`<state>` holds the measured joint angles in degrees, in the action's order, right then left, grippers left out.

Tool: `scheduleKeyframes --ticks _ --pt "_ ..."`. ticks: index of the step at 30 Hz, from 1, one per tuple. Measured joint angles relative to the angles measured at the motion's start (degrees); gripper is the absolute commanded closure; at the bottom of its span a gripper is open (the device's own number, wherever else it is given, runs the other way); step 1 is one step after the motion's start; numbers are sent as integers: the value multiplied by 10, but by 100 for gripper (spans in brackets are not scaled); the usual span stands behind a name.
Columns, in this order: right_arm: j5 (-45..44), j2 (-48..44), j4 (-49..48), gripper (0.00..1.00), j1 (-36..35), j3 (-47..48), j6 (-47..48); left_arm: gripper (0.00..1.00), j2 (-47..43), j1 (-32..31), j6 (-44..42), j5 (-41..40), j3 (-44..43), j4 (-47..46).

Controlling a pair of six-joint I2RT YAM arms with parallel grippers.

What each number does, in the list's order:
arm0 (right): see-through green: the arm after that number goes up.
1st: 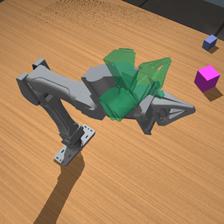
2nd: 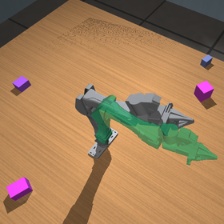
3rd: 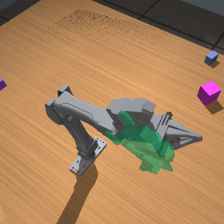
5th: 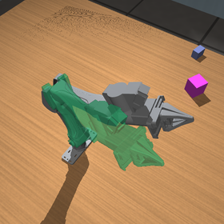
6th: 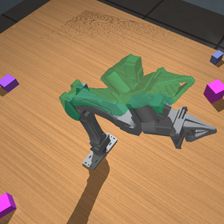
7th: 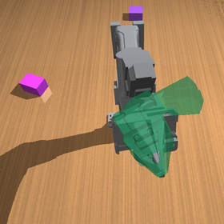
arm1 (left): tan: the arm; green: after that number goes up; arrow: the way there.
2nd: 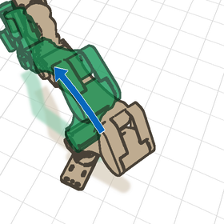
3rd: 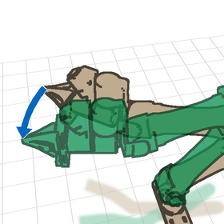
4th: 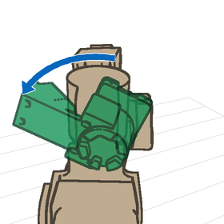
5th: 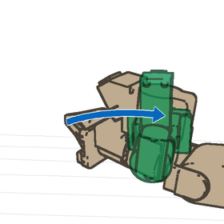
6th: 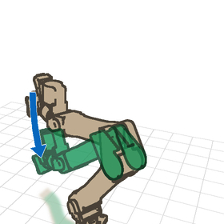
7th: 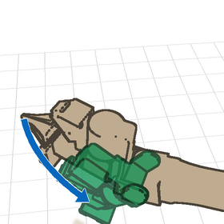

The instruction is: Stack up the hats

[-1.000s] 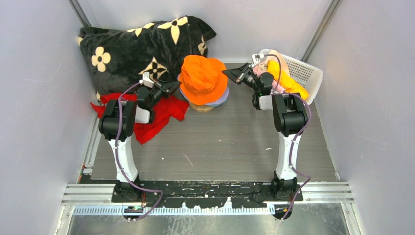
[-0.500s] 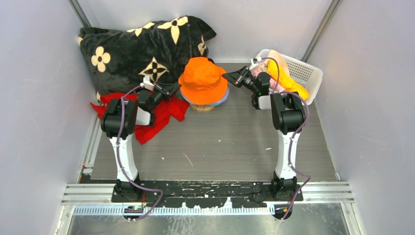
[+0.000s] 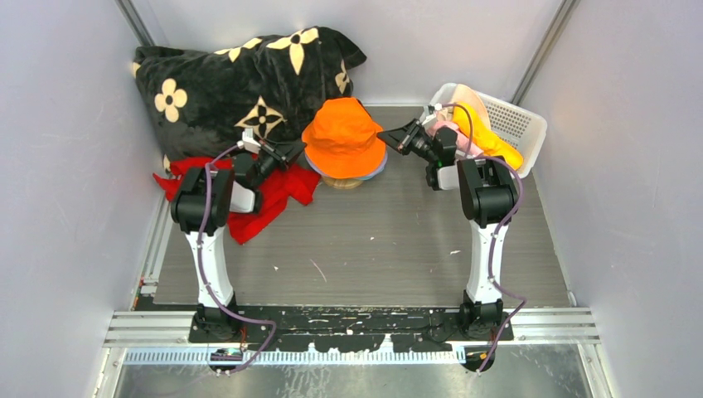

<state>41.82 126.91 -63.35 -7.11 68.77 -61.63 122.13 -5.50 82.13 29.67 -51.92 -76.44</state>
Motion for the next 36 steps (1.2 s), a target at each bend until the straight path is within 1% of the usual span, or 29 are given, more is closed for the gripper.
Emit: scheduleKeyframes --ticks 2,3,4,5,6,8,9,11,12,16,17,19,21,23,25,27,29,31,32,34,36 --pt "0 0 0 99 0 0 1 100 1 0 0 0 0 -1" --pt "0 0 0 95 0 0 3 100 1 0 0 0 0 -1" --pt "0 0 1 85 0 0 5 100 1 0 0 0 0 -1" --pt "0 0 2 78 0 0 7 99 0 0 0 0 0 -1" --pt "-1 -3 5 73 0 -1 10 96 0 1 0 0 1 0" --pt "-8 -17 23 59 3 -9 24 88 -11 3 -3 2 4 19" --pt "-14 -29 42 53 6 -14 36 84 -26 5 -11 3 7 45" --pt "-28 -52 78 49 15 -21 59 78 -57 10 -36 4 9 99" --pt "-42 -76 114 45 24 -26 80 76 -78 13 -53 3 9 137" --pt "-93 -176 209 27 48 -39 151 71 -184 19 -140 -15 8 309" --pt "-109 -206 233 25 53 -39 172 71 -208 21 -160 -21 8 344" --pt "-151 -264 285 24 60 -39 219 67 -257 21 -202 -38 8 417" --pt "-197 -313 344 24 61 -32 266 60 -296 20 -243 -58 8 478" --pt "-244 -339 412 24 60 -9 310 51 -336 14 -285 -88 8 543" --pt "-295 -343 482 25 59 33 354 46 -374 -1 -329 -128 6 602" --pt "-344 -337 544 26 57 70 394 43 -414 -40 -381 -187 -6 669" --pt "-380 -330 589 28 57 89 426 39 -440 -84 -422 -226 -24 710" --pt "-400 -319 620 29 57 97 451 31 -457 -124 -459 -255 -43 738" --pt "-408 -311 632 29 57 98 462 29 -461 -137 -473 -263 -50 746" --pt "-419 -293 651 29 57 101 480 26 -466 -153 -498 -282 -57 759" --pt "-429 -266 668 29 54 110 498 25 -466 -160 -515 -299 -57 772"
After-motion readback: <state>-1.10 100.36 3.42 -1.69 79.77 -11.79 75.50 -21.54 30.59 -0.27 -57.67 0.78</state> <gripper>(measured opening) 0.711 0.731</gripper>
